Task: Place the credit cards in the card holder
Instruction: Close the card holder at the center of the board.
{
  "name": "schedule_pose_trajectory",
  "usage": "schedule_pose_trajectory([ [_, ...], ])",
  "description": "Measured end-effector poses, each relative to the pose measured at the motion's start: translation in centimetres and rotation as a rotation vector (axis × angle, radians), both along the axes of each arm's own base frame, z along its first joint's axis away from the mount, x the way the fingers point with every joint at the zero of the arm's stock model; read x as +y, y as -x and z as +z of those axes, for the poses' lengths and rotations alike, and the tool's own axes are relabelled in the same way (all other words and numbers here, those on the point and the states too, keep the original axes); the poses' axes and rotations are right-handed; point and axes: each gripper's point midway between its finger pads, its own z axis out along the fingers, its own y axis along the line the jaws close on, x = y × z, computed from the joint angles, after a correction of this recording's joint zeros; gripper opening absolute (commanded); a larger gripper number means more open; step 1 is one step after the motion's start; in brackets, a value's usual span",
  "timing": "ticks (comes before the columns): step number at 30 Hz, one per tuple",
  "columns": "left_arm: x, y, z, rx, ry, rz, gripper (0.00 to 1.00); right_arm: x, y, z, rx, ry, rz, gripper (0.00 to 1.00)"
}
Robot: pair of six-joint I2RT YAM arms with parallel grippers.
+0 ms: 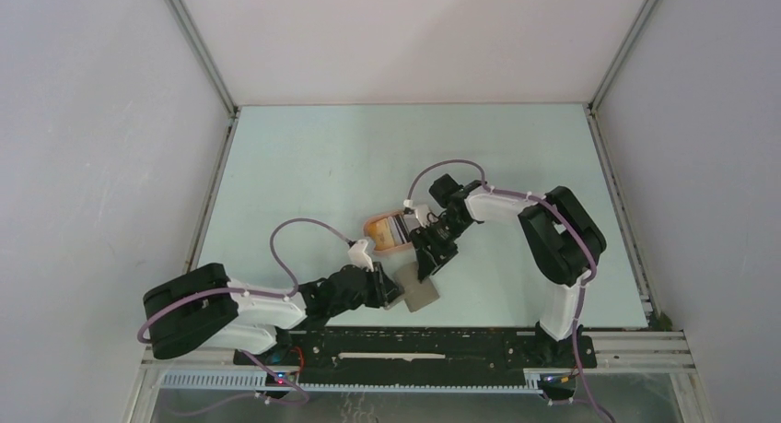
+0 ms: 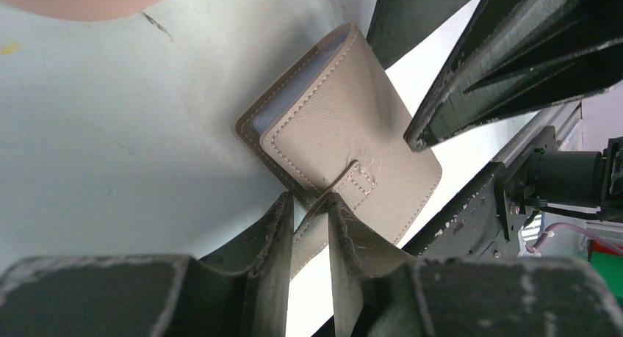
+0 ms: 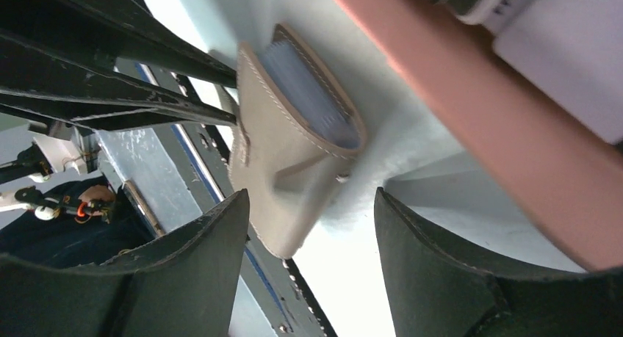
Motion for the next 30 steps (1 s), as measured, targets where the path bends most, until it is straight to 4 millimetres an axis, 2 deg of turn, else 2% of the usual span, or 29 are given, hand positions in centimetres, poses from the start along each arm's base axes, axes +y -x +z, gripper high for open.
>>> schedule_pose_trajectory([
  [4,-0.2,0.0,-0.1,0.004,0.006,0.002,0.27,1.0,0.7,0.3,0.036,-0.032,0.027,0.66],
  [7,-0.4,0.0,-0.1,0.008,0.014,0.004,0.27,1.5,1.3,0.1,0.060,-0.043,0.043,0.47],
  [9,-0.5,0.0,-0.1,0.007,0.017,0.002,0.28,1.5,1.4,-0.3,0.061,-0.035,0.050,0.29],
  [11,-0.6,0.0,-0.1,0.005,0.021,0.001,0.31,1.4,1.4,-0.4,0.075,-0.031,0.039,0.14],
  [13,-0.5,-0.1,0.1,-0.003,0.023,0.008,0.35,1.5,1.4,0.3,0.099,-0.049,0.022,0.07],
  [16,-0.1,-0.2,0.5,-0.012,0.027,0.018,0.44,1.6,1.4,1.0,0.089,-0.068,0.028,0.01],
  [20,0.2,-0.2,2.4,-0.049,0.074,0.021,0.52,1.1,0.9,2.6,0.015,-0.094,0.045,0.00],
  [26,1.1,-0.6,8.0,-0.170,0.213,0.041,0.58,-1.7,-1.7,7.7,-0.255,-0.136,0.041,0.00],
  [30,2.4,-0.6,11.1,-0.246,0.279,0.063,0.61,-4.7,-3.3,10.4,-0.503,-0.040,0.034,0.00],
])
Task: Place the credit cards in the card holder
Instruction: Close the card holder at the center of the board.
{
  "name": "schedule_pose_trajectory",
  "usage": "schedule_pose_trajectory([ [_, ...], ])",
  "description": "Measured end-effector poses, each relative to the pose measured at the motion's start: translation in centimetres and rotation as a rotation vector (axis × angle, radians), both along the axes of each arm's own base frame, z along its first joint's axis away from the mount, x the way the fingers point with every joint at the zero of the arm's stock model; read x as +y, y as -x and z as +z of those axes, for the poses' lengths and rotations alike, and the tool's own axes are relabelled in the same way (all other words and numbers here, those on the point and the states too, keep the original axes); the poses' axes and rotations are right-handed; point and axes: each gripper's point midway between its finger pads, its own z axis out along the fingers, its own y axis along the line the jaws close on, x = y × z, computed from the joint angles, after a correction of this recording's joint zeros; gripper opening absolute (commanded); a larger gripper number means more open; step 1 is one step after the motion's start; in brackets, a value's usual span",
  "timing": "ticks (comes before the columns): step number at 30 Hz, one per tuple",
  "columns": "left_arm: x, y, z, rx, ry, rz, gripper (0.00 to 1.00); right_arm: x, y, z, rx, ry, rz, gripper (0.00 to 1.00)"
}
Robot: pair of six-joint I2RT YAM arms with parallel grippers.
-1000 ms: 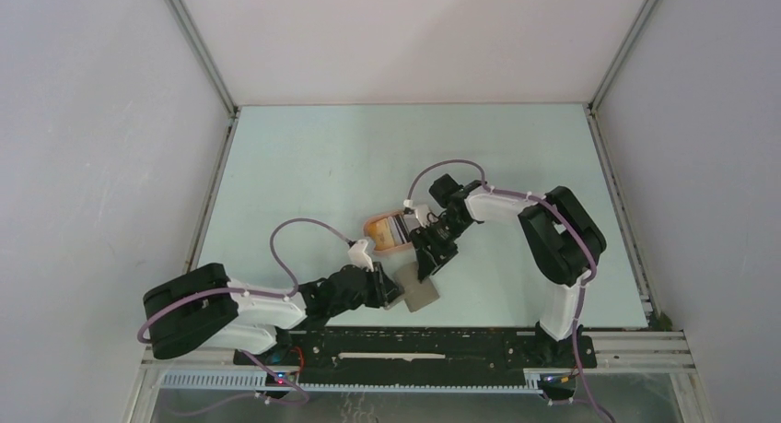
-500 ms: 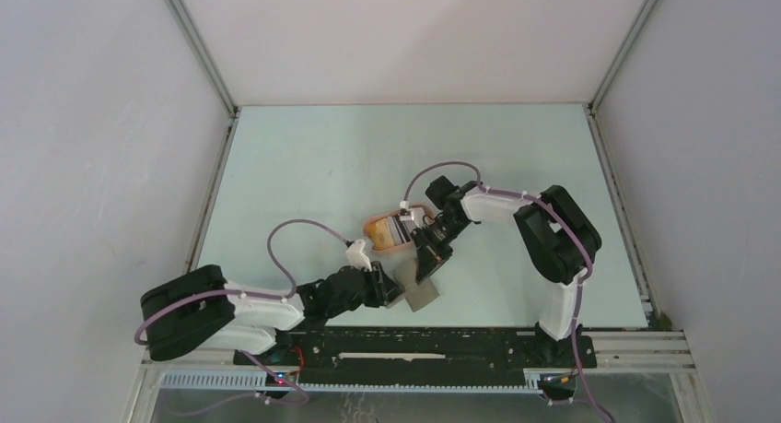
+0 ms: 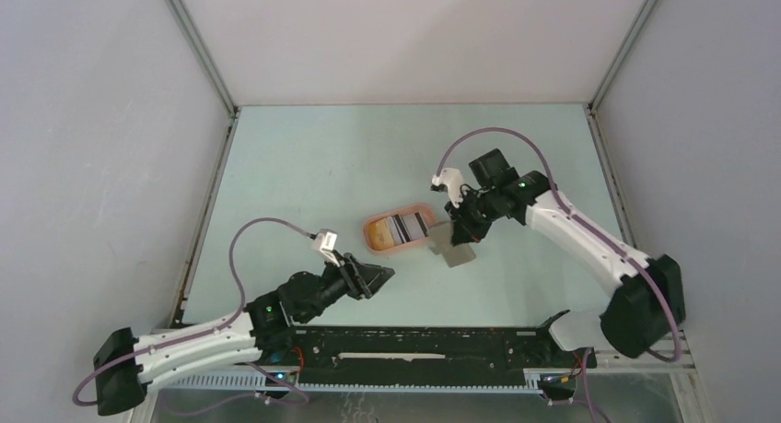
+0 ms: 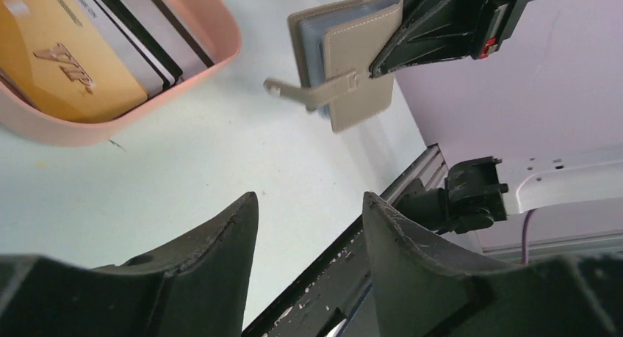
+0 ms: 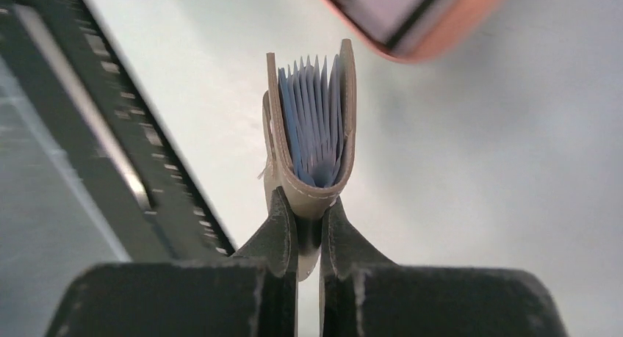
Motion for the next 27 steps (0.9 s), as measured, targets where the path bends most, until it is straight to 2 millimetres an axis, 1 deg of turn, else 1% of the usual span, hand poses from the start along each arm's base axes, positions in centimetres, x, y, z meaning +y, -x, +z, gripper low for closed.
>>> schedule_pose_trajectory([
  [3,1.0,0.0,0.9,-0.033,0.020,0.020,0.62,-3.6,-2.1,1.2,-0.213,0.158,-0.068,0.00],
  [6,1.7,0.0,0.6,-0.045,0.014,0.034,0.61,-7.5,-4.5,1.2,-0.385,0.346,-0.147,0.00],
  [7,1.9,0.0,0.2,-0.043,0.003,0.038,0.61,-9.1,-5.3,0.6,-0.436,0.432,-0.177,0.00],
  [8,2.0,0.0,-0.3,-0.040,-0.009,0.038,0.61,-10.0,-5.6,0.1,-0.464,0.488,-0.188,0.00],
  [9,2.0,0.1,-0.8,-0.035,-0.024,0.037,0.61,-11.2,-6.0,-0.9,-0.491,0.565,-0.202,0.00],
  [10,2.0,0.1,-1.1,-0.030,-0.034,0.036,0.61,-12.1,-6.0,-2.0,-0.504,0.633,-0.202,0.00],
  [11,2.0,0.0,-1.4,-0.025,-0.045,0.036,0.61,-12.6,-5.9,-3.1,-0.508,0.684,-0.191,0.00],
  [12,2.0,0.0,-1.7,-0.020,-0.055,0.036,0.60,-12.9,-5.6,-4.2,-0.509,0.729,-0.173,0.00],
  [14,1.8,0.0,-2.3,-0.010,-0.074,0.032,0.60,-12.8,-4.6,-6.6,-0.493,0.804,-0.106,0.02],
  [15,1.7,0.0,-2.5,-0.007,-0.081,0.030,0.60,-12.6,-4.4,-7.2,-0.492,0.827,-0.080,0.05],
  [19,1.3,0.1,-3.3,0.008,-0.103,0.013,0.60,-11.3,-3.8,-8.1,-0.508,0.867,-0.005,0.30],
  [23,1.1,0.1,-3.4,0.010,-0.105,0.008,0.60,-10.0,-2.8,-9.2,-0.474,0.843,0.046,0.48],
  [26,1.0,0.0,-3.1,0.005,-0.095,0.008,0.60,-8.7,-0.8,-10.6,-0.378,0.776,0.105,0.64],
  [27,1.0,0.0,-3.1,0.004,-0.094,0.008,0.60,-8.2,-0.1,-10.9,-0.345,0.749,0.125,0.67],
])
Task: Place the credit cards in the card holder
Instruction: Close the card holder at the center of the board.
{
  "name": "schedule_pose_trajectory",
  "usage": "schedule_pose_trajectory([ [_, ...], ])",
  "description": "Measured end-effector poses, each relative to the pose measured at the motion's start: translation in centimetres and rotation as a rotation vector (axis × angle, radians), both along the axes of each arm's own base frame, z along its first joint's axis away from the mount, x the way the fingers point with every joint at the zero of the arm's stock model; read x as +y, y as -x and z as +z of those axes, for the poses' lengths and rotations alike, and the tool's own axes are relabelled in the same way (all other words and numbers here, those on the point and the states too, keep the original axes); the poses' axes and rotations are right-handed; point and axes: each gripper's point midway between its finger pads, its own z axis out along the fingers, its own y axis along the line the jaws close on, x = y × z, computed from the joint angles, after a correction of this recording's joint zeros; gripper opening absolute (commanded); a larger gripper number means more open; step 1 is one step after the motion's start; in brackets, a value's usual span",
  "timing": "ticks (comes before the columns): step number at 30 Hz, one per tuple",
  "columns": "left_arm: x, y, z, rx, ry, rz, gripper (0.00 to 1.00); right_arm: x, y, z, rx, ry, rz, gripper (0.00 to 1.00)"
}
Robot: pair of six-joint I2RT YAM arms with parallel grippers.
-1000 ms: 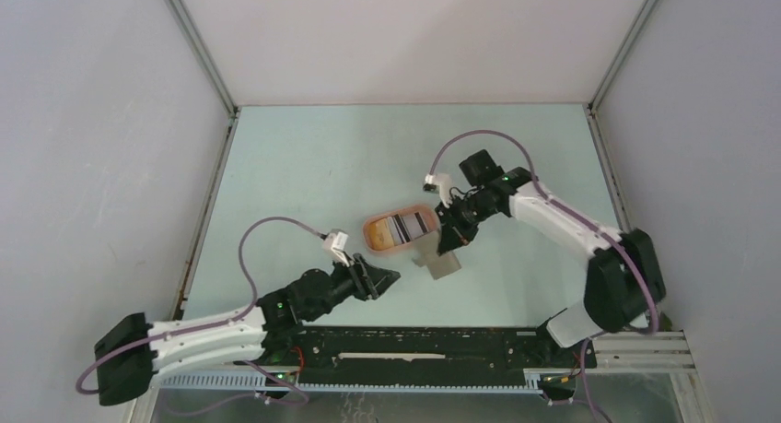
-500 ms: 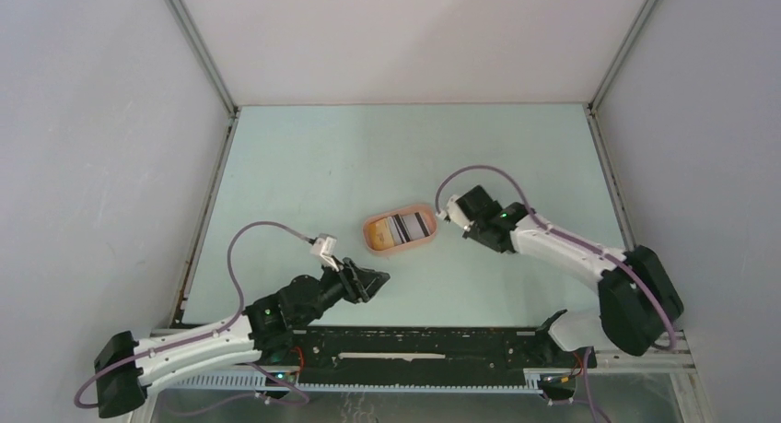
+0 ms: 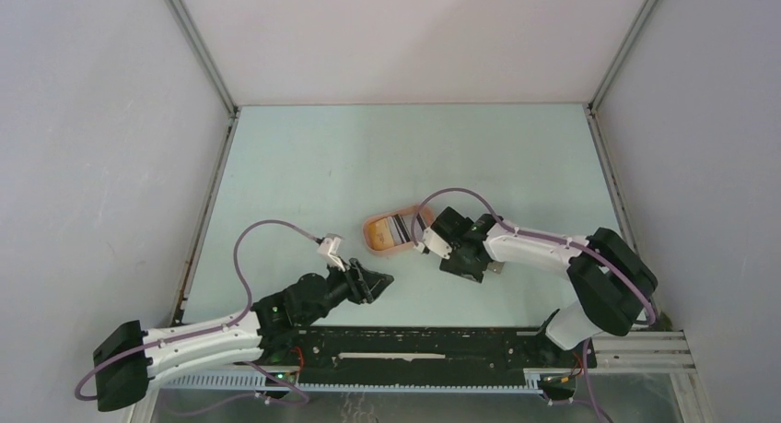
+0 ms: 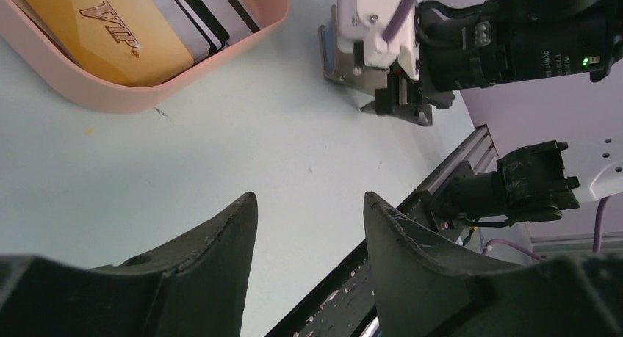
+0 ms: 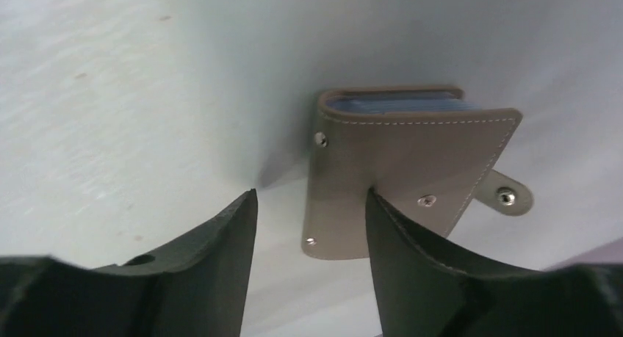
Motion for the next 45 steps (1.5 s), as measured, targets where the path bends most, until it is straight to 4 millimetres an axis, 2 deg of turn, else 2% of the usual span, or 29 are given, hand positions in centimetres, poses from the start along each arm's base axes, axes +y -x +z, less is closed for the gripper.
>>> schedule_pose_trajectory([
  [3,0.0,0.0,0.1,-0.003,0.000,-0.001,0.61,0.9,1.4,-0.1,0.078,-0.053,0.019,0.69],
  [7,-0.1,0.1,-0.1,-0.020,-0.020,-0.017,0.64,2.1,2.9,0.8,0.181,-0.183,0.016,0.70],
  [9,-0.3,0.2,-0.2,-0.035,-0.035,-0.038,0.68,2.5,3.3,1.8,0.219,-0.254,0.012,0.71],
  [11,-0.6,0.3,-0.4,-0.051,-0.055,-0.063,0.71,2.8,3.1,3.7,0.243,-0.355,-0.004,0.73],
  [14,-1.8,0.3,-0.3,-0.084,-0.101,-0.120,0.72,2.2,1.0,7.1,0.212,-0.522,-0.063,0.74],
  [17,-3.7,0.0,0.5,-0.113,-0.152,-0.188,0.72,0.6,-1.6,9.7,0.160,-0.647,-0.154,0.73],
  [21,-8.2,-1.9,3.3,-0.166,-0.176,-0.285,0.67,-2.1,-5.7,11.1,0.186,-0.780,-0.302,0.59],
  [24,-11.5,-3.9,5.3,-0.181,-0.152,-0.341,0.61,-3.8,-8.9,10.1,0.258,-0.843,-0.397,0.52],
  [27,-14.3,-6.0,5.8,-0.160,-0.129,-0.399,0.57,-5.1,-10.8,7.8,0.351,-0.876,-0.492,0.52],
  [31,-16.4,-7.2,3.6,-0.092,-0.152,-0.469,0.50,-5.4,-10.5,5.7,0.444,-0.868,-0.544,0.49],
  [33,-17.2,-7.5,2.3,-0.053,-0.173,-0.498,0.45,-5.2,-10.3,5.4,0.474,-0.860,-0.551,0.42],
  [36,-18.7,-8.0,0.8,-0.003,-0.194,-0.539,0.42,-5.1,-11.0,5.3,0.490,-0.855,-0.545,0.38],
  [38,-19.3,-8.2,0.2,0.018,-0.203,-0.554,0.41,-5.1,-11.3,4.9,0.497,-0.853,-0.545,0.37],
  [45,-20.7,-8.8,-1.0,0.054,-0.224,-0.589,0.38,-5.1,-10.5,4.3,0.546,-0.839,-0.559,0.33],
])
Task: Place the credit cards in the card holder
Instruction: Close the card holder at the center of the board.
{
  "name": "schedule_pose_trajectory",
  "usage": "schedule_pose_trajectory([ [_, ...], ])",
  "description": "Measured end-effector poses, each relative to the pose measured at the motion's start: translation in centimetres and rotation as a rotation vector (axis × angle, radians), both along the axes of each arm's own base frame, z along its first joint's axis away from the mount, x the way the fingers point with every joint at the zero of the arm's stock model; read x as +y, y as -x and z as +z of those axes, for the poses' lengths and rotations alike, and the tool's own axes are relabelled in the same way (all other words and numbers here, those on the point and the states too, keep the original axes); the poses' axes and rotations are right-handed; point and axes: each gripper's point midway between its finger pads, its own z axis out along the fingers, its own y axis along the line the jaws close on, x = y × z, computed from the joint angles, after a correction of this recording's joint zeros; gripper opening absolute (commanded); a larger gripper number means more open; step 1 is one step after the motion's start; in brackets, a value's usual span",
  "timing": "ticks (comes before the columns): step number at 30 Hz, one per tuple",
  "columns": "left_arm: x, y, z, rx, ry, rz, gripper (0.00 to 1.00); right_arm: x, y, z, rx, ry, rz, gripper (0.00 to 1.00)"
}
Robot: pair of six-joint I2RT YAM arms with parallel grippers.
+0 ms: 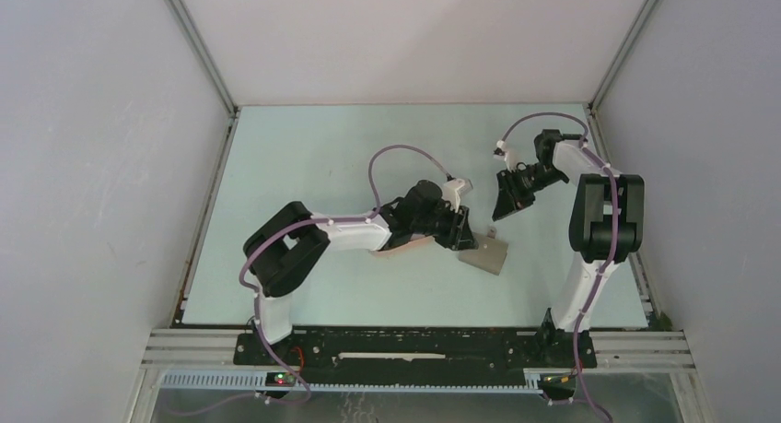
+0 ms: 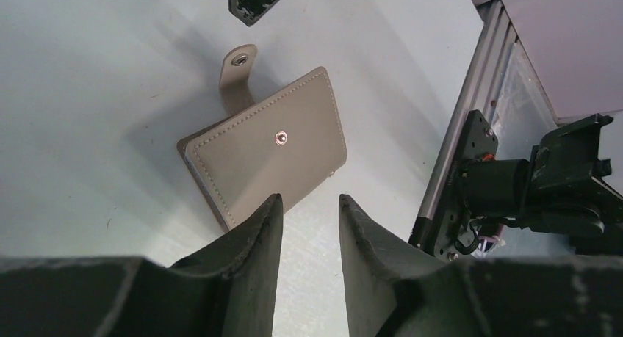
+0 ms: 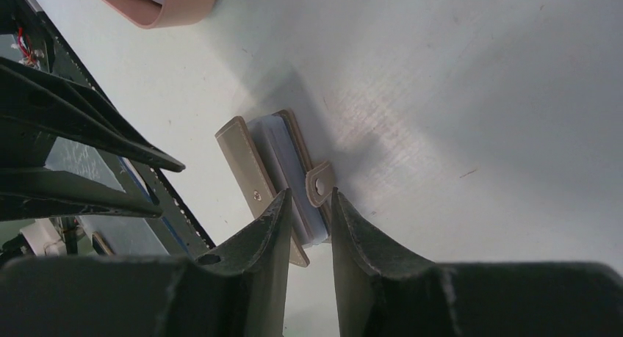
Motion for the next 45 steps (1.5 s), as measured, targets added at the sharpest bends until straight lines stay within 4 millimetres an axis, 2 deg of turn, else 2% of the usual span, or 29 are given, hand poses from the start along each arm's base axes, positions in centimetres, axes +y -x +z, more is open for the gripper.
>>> schedule_pose_trajectory([
  [4,-0.6,-0.3,-0.9,0.013,-0.017,-0.011,0.34,0.1,0.4,-0.2,0.015,0.001,0.013,0.33],
  [12,-0.7,-0.5,-2.8,0.047,-0.055,-0.017,0.33,0.1,0.9,-1.6,0.062,0.018,0.028,0.33],
  [19,-0.7,-0.3,-4.0,0.072,-0.075,-0.025,0.31,0.3,1.4,-2.2,0.083,0.027,0.054,0.21],
  [25,-0.7,-0.4,-4.2,0.075,-0.076,-0.027,0.30,0.4,1.6,-2.3,0.094,0.027,0.061,0.12],
  [45,-0.6,-0.6,-4.6,0.083,-0.081,-0.023,0.28,0.3,2.2,-2.2,0.105,0.024,0.083,0.14],
])
